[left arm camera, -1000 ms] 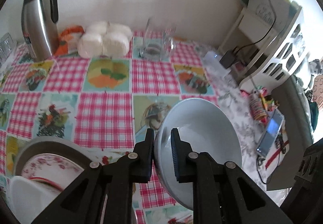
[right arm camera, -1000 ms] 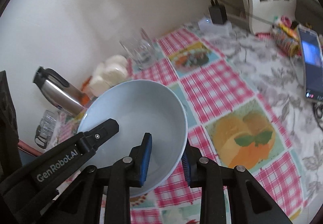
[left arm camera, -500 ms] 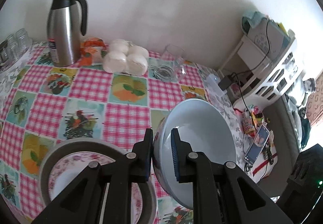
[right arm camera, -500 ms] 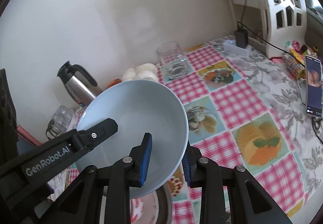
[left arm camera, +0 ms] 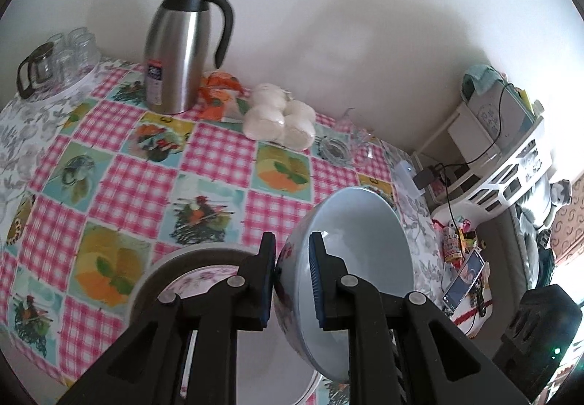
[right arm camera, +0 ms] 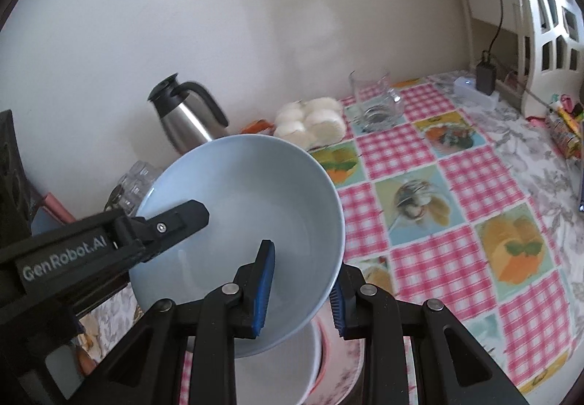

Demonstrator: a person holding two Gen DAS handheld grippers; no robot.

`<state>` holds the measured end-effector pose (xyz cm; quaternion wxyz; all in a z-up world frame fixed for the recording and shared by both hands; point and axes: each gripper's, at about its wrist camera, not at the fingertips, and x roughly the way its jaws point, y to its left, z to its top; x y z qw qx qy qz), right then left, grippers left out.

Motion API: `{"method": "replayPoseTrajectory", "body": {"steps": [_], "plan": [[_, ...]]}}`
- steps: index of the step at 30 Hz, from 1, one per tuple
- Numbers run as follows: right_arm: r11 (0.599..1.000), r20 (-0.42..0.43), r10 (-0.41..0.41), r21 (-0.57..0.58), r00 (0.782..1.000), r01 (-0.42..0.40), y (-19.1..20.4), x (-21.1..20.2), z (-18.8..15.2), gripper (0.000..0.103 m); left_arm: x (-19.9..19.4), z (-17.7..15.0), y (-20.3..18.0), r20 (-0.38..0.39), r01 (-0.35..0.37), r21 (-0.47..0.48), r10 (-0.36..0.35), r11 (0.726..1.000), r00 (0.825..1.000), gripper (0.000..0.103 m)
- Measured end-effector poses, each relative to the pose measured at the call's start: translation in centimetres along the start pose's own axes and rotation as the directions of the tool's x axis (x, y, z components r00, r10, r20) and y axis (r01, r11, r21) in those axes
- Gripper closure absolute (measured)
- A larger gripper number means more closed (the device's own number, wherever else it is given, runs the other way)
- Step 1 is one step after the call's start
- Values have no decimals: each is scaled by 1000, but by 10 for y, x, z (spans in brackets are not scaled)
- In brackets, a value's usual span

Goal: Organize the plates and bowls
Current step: 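Lift the pale blue bowl with both tools and carry it over the basin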

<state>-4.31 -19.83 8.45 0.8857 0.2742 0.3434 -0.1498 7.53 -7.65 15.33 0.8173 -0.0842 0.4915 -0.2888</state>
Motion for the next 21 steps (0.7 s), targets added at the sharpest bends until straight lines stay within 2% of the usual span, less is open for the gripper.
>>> {"method": "replayPoseTrajectory", "body": {"steps": [8, 21], "plan": [[1000, -52, 12, -17, 999, -13, 15, 8, -22, 73, -7, -12, 25, -34, -1, -28, 0, 1000, 999, 86], [997, -90, -44, -60, 995, 39, 23, 8, -46, 73, -8, -38, 39, -83, -19, -21, 17, 1000, 996, 86]]}}
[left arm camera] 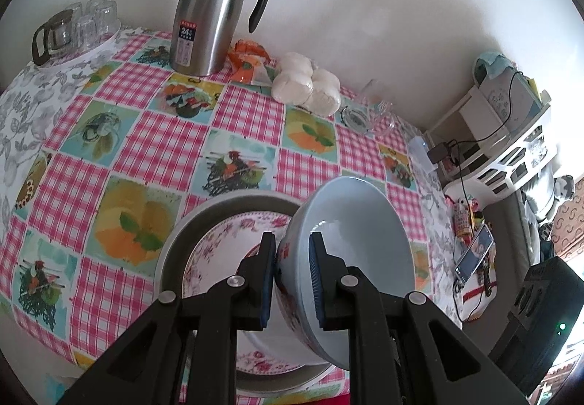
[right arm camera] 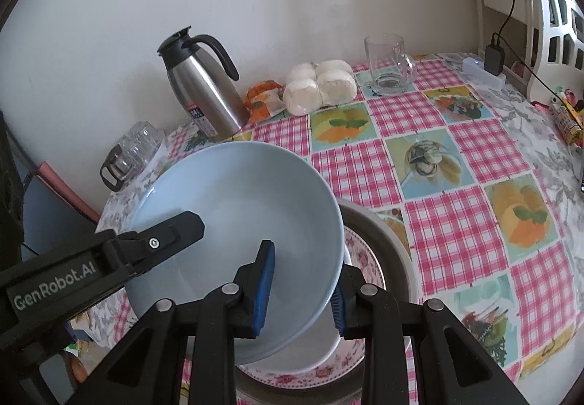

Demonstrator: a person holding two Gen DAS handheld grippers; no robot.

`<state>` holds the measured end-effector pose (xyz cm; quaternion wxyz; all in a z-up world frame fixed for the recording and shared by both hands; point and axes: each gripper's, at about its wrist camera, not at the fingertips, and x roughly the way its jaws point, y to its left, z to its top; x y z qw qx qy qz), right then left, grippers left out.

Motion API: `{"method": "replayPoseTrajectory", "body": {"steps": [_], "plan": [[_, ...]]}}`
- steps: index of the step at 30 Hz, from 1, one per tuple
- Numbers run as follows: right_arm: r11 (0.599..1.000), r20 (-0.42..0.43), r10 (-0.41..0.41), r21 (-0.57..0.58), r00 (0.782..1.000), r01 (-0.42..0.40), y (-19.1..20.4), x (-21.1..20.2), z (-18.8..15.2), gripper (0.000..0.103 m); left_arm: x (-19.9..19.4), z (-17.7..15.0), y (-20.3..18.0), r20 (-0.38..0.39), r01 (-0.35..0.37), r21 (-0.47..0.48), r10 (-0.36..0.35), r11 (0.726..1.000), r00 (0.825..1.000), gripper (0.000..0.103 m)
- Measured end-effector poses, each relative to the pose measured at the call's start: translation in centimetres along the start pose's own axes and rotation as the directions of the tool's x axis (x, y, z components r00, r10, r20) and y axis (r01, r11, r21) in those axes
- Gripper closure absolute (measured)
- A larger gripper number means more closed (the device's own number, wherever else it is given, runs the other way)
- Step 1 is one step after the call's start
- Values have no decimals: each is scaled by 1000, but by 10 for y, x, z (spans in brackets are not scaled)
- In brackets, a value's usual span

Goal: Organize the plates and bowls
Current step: 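Lift the pale blue bowl with both tools and carry it over the basin, then lower the pale blue bowl onto the stacked bowls with both tools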

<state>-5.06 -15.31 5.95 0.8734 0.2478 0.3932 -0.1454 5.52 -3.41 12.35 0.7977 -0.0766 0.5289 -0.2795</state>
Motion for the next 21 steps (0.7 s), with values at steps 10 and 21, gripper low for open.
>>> {"method": "replayPoseTrajectory", "body": {"steps": [10, 21], "plan": [[999, -33, -39, -34, 999, 38, 2, 7, -13, 72, 8, -11, 3, -34, -38, 10, 38, 999, 999, 85], [998, -57, -38, -42, 998, 35, 4, 10, -14, 71, 12, -9, 7, -53, -48, -12, 47, 999, 997, 83]]}}
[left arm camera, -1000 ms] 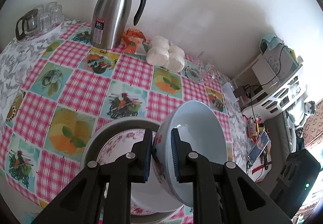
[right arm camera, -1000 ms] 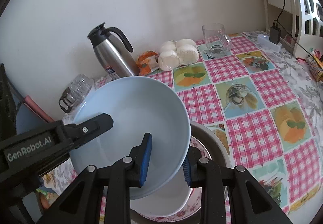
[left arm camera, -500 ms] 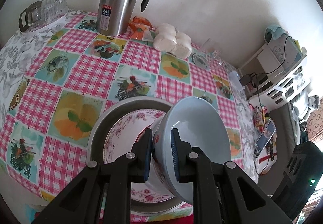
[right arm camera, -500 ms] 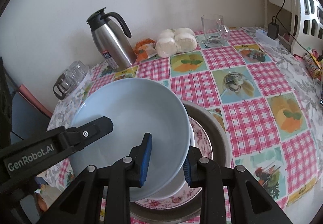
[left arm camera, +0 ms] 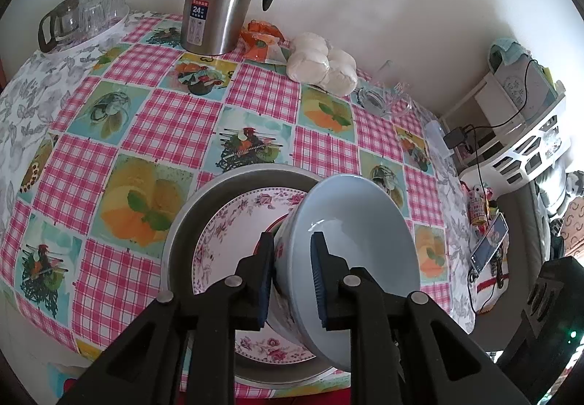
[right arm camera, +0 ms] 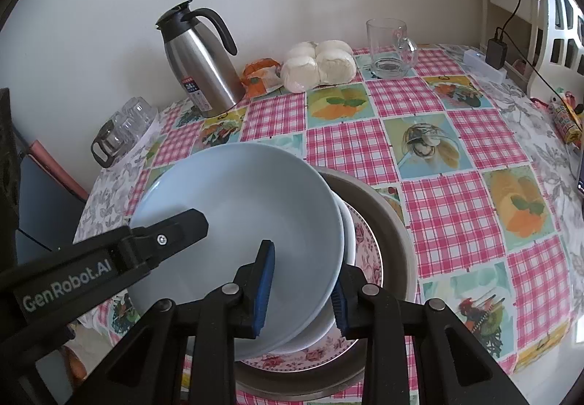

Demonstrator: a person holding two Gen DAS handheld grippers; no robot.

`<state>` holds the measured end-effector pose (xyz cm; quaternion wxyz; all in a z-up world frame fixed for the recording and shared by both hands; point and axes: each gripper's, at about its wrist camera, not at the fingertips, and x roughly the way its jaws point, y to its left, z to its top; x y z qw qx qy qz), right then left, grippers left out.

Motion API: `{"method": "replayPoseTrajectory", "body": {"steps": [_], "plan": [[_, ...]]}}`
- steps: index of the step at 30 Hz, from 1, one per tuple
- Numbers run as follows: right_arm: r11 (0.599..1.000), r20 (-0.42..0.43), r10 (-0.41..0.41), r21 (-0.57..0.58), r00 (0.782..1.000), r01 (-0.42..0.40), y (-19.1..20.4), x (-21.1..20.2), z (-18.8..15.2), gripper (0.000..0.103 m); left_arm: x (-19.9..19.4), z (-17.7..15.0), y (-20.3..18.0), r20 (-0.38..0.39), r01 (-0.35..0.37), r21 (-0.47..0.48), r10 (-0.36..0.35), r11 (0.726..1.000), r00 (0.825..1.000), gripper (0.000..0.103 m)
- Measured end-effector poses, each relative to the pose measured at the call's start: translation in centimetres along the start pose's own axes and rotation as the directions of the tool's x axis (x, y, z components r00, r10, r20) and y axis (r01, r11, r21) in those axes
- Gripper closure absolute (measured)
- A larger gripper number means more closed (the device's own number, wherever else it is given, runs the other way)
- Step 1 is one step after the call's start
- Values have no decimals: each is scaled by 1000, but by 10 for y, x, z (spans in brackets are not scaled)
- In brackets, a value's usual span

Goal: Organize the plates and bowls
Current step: 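Lower the pale blue bowl onto the stacked bowls with both tools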

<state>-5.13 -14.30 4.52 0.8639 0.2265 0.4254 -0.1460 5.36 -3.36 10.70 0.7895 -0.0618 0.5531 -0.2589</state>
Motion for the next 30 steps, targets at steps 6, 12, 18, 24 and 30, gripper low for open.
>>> {"method": "replayPoseTrajectory", "body": {"steps": [6, 12, 18, 24, 30], "plan": [[1000, -1, 2, -7, 1000, -2, 0, -1, 0, 71, 2, 0, 3, -4, -5, -12, 5, 1000, 1000, 83], [1000, 0, 5, -8, 1000, -5, 0, -1, 0, 71, -1, 1, 5, 7, 2, -30, -2, 1000, 1000, 83], [1000, 19, 6, -5, 1000, -6, -1, -5, 1, 71, -3, 3, 7, 14, 7, -41, -6, 999, 1000, 84], [1000, 34, 9, 7, 999, -10, -3, -8, 1, 71, -5, 4, 6, 25, 12, -41, -11, 999, 1000, 84], [1000, 62, -2, 8, 998, 1, -4, -15, 4, 71, -6, 4, 8, 29, 11, -51, -9, 999, 1000, 83]]}}
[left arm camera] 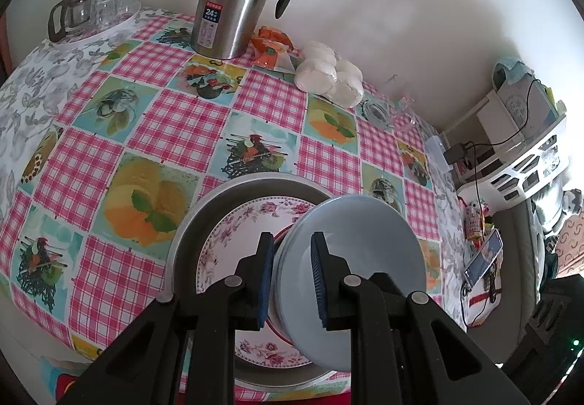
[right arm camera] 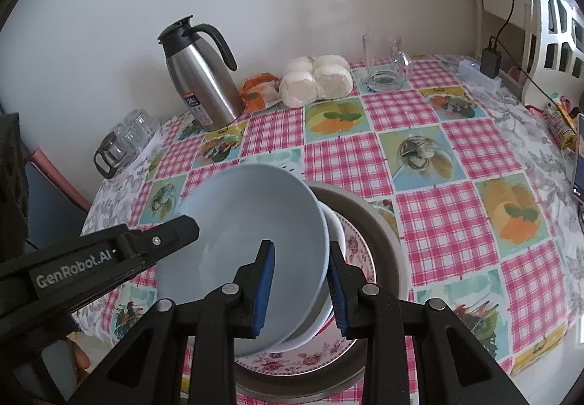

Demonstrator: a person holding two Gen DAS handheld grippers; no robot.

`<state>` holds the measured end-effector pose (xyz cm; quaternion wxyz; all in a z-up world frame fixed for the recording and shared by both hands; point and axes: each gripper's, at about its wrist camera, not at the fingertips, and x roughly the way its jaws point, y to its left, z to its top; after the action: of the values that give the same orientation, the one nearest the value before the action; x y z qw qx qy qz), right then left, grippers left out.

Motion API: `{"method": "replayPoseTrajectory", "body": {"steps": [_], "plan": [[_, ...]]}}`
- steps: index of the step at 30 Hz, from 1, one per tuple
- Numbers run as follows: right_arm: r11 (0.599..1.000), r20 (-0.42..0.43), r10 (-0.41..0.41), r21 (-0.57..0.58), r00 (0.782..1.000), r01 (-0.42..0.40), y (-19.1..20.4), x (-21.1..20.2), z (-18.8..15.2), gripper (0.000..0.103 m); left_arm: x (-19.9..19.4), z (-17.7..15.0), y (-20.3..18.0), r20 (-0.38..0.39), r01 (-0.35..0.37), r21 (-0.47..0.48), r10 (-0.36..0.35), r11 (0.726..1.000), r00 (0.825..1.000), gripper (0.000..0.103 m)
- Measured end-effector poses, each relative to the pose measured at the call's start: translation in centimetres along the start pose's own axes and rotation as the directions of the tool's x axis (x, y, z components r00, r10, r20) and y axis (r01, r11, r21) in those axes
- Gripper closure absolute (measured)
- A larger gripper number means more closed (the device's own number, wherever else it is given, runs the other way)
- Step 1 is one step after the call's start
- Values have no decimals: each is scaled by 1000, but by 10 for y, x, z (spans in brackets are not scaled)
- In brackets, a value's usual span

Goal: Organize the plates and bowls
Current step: 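Lower the pale blue bowl onto the stacked bowls with both tools, then open both tools to release the blue bowl and pull back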

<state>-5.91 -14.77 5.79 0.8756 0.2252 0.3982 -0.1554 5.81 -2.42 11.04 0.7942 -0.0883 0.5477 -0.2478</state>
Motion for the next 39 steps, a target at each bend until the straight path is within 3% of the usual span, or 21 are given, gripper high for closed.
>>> {"method": "replayPoseTrajectory", "body": {"steps": [3, 12, 13, 15, 19, 26, 27, 32, 39], "plan": [[999, 17, -40, -5, 999, 40, -1, -3, 2, 70, 0, 0, 0, 0, -3, 0, 3, 1000, 1000, 83], [999, 3, -33, -5, 999, 33, -4, 0, 3, 70, -4, 1, 3, 14, -12, -9, 12, 1000, 1000, 79], [1000, 3, -29, -2, 1000, 29, -4, -1, 3, 70, -5, 1, 3, 18, -15, -11, 15, 1000, 1000, 78], [1000, 17, -29, 2, 999, 29, -6, -3, 3, 69, -7, 2, 4, 27, -17, -16, 18, 1000, 999, 64], [999, 28, -31, 9, 999, 30, -8, -6, 3, 53, -11, 2, 8, 36, -18, -29, 19, 999, 999, 56], [1000, 56, -31, -1, 998, 31, -11, -12, 0, 27, -17, -1, 12, 55, -61, -34, 63, 998, 997, 29], [1000, 60, -30, -4, 998, 30, -11, -13, -1, 26, -19, -2, 13, 61, -72, -33, 74, 997, 995, 23], [999, 75, -29, -22, 997, 31, -14, -16, -8, 10, -25, -9, 17, 103, -139, -11, 139, 990, 985, 14], [997, 116, -27, -66, 993, 35, -15, -27, -23, 0, -38, -28, 22, 152, -192, 14, 188, 981, 970, 4]]}}
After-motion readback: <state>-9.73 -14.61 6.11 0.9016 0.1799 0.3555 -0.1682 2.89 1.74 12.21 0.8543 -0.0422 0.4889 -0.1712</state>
